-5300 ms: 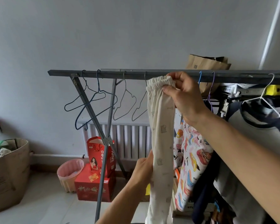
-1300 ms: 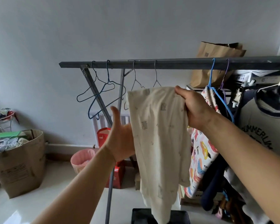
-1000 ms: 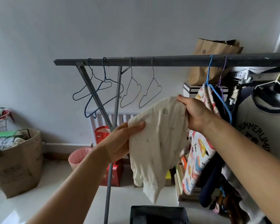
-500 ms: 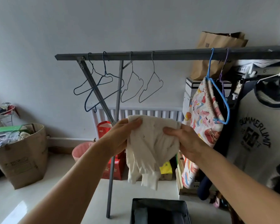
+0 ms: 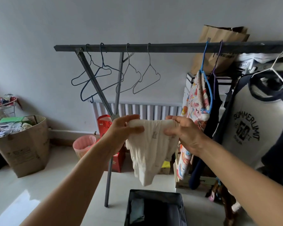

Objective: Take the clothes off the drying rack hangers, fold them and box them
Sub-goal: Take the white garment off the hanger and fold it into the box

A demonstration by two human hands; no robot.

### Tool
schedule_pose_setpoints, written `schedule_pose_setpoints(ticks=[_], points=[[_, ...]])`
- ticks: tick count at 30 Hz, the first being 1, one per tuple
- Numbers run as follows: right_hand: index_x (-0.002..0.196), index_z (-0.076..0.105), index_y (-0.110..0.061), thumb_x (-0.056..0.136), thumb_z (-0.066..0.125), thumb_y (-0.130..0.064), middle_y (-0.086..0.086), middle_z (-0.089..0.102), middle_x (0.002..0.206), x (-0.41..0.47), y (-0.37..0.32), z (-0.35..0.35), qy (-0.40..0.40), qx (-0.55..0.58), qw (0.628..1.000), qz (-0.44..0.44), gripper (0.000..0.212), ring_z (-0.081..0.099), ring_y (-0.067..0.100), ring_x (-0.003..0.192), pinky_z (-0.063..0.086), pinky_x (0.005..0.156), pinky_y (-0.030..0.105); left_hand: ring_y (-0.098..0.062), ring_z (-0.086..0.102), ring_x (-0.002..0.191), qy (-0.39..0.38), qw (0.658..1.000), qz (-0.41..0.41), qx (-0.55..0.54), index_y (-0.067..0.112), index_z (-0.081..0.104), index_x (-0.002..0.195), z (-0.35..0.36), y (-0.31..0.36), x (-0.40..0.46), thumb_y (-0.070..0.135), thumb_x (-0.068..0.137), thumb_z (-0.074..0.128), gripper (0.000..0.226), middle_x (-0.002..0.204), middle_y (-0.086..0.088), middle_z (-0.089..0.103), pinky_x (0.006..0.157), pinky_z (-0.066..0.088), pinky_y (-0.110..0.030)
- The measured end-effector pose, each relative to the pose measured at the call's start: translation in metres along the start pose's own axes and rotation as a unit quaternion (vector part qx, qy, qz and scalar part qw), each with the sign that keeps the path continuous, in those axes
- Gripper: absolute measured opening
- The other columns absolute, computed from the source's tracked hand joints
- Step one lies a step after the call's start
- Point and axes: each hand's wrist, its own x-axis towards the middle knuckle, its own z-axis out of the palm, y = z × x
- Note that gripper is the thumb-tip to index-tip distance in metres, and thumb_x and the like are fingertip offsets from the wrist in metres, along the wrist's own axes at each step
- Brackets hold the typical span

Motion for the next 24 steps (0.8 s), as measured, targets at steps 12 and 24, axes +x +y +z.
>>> schedule_pose_setpoints(ticks=[12, 24], points=[[0.075, 0.058, 0.002, 0.083, 0.074, -0.027, 0.007, 0.049, 0.064, 0.021, 0.021, -0.003, 0.092, -0.341, 0.929, -0.114, 0.034, 0.045, 0.022, 0.065, 0.036, 0.061, 0.033, -0.017, 0.067, 0.075, -0.002, 0.975, 0.07, 0.212, 0.015, 0.072, 0.085, -0.013, -0.013, -0.01, 0.033, 0.086, 0.071, 0.018, 0.08, -0.002, 0.068, 0.068, 0.058, -0.027], [0.108, 0.057, -0.018, 0.096, 0.05, -0.042, 0.0, 0.063, 0.1, 0.017, 0.047, 0.068, 0.115, -0.33, 0.923, -0.161, 0.027, 0.06, 0.018, 0.091, 0.049, 0.079, 0.036, -0.022, 0.065, 0.079, 0.052, 0.991, -0.057, -0.106, 0.011, 0.059, 0.11, -0.012, -0.057, 0.019, 0.035, 0.098, 0.054, 0.028, 0.094, -0.015, 0.065, 0.07, 0.059, -0.04]])
